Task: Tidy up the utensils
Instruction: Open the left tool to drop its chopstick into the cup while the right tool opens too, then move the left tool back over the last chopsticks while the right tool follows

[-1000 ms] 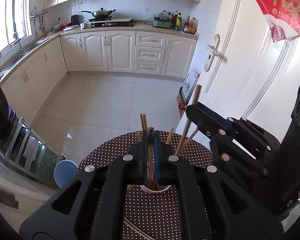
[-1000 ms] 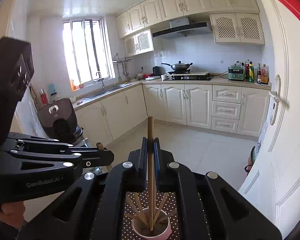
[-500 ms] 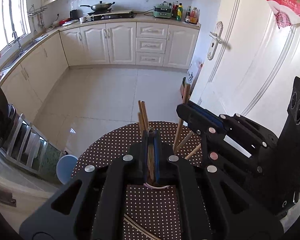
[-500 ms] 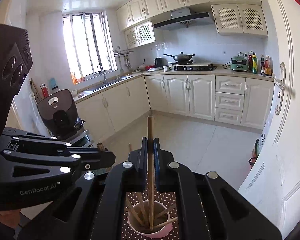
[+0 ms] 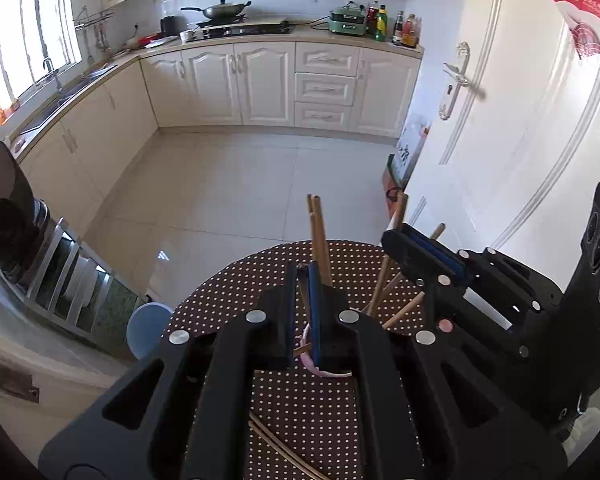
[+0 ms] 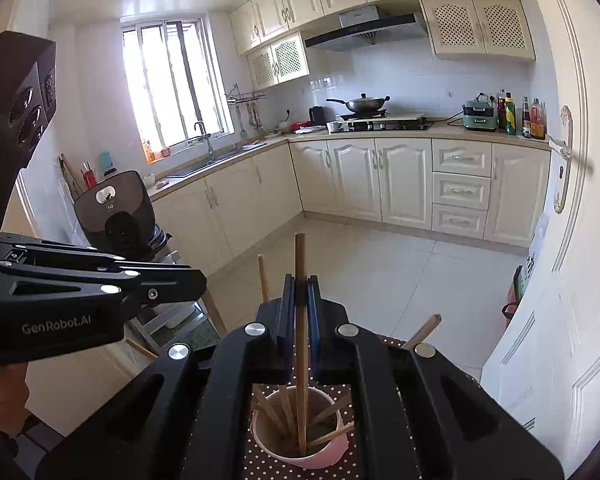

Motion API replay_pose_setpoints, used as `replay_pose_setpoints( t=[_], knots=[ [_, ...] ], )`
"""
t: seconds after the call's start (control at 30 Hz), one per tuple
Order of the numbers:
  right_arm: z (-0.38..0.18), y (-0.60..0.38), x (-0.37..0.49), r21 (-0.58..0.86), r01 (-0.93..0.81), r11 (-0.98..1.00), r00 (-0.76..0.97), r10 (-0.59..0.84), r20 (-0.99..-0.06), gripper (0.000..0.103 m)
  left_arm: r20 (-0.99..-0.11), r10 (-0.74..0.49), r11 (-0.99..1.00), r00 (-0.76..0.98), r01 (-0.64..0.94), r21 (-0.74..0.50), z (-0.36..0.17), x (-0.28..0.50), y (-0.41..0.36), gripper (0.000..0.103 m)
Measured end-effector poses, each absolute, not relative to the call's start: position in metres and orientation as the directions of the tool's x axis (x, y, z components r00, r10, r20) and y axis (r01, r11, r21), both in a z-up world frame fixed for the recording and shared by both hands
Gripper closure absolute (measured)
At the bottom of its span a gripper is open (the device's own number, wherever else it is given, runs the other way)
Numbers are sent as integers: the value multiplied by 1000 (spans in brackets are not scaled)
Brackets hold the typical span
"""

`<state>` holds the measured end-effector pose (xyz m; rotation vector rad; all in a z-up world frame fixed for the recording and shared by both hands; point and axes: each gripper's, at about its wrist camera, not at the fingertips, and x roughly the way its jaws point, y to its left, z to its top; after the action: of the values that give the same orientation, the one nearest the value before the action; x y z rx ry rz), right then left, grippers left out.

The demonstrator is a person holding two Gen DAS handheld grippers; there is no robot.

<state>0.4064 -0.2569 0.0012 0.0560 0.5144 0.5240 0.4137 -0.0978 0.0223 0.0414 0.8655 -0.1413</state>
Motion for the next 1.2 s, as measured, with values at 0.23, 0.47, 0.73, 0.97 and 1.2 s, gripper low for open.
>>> replay_pose_setpoints(
  t=[0.23,0.47,0.73,0.97,1.2],
  knots=[
    [-7,-256,405,185,-462,867,734,491,-469,98,-747,-79,994,660,112,-6,23,410,-94,55],
    [-11,-257,400,187,-460,868,731,490,-474,98,-744,-55,996,666,90,7,24,404,-87,50],
    [-20,-259,395,188,-451,873,729,481,-487,98,-735,-23,997,678,70,33,26,395,-83,36],
    [-29,-262,395,190,-438,879,724,470,-504,98,-733,2,998,681,47,47,29,388,-79,32],
    [-37,-265,388,191,-419,888,722,453,-523,97,-735,17,999,678,19,41,29,379,-65,31]
  ],
)
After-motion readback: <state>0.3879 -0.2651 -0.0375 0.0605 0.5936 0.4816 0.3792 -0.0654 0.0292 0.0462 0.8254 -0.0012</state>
